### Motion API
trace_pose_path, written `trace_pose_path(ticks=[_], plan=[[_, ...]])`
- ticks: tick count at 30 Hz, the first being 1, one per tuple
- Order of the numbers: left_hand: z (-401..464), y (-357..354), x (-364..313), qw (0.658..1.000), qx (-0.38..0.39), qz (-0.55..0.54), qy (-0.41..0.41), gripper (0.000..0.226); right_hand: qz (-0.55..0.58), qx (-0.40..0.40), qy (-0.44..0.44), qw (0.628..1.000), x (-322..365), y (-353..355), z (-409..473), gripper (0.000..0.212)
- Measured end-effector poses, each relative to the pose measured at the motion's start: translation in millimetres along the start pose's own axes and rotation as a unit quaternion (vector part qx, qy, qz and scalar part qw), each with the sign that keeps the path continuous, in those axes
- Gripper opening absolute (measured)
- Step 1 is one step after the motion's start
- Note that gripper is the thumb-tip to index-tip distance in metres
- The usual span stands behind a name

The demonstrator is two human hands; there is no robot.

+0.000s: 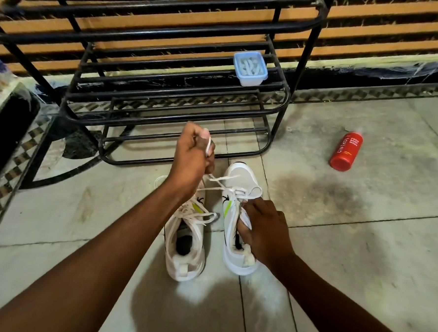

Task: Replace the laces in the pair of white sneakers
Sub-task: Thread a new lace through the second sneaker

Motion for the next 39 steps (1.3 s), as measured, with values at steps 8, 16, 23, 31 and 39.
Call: trace_pose_path(ticks=[8, 16, 23, 31, 39], plan=[[-32.4, -47.1, 44.6, 0.646, 0.235, 0.683, -0.248, 0.008, 0.068, 0.005, 0.001, 0.998, -4.9, -5.5, -1.1, 0.047], [-19.1, 10.9, -36.3, 0.927, -0.043, 0.336, -0.162, 0.028, 0.109, -0.003, 0.006, 0.994, -5.8, -4.7, -0.8, 0.047], [-22.3, 15.2, -18.0, 0.857, -0.041, 0.509, -0.073, 0.009, 0.126, -0.011, 0.012, 0.992, -5.0, -1.0, -0.7, 0.045], [-44.5, -24.9, 39.8, 0.614, 0.109, 0.777, -0.080, 0.059, 0.233, -0.043, -0.030, 0.971, -16.2, 9.2, 3.7, 0.048], [-21.3, -31.6, 51.3, 0.668, 0.158, 0.721, -0.094, 0.055, 0.216, 0.035, -0.040, 0.975, -15.9, 2.2, 14.8, 0.065]])
Point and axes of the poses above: each hand's wrist, its own z-axis towards the middle knuckle, its own y-axis out of the back of the hand, x = y × z, the point moved 10 cm from there along z, towards the middle knuckle, and after that the axes turned 3 degrees about y, right-handed, at the moved point
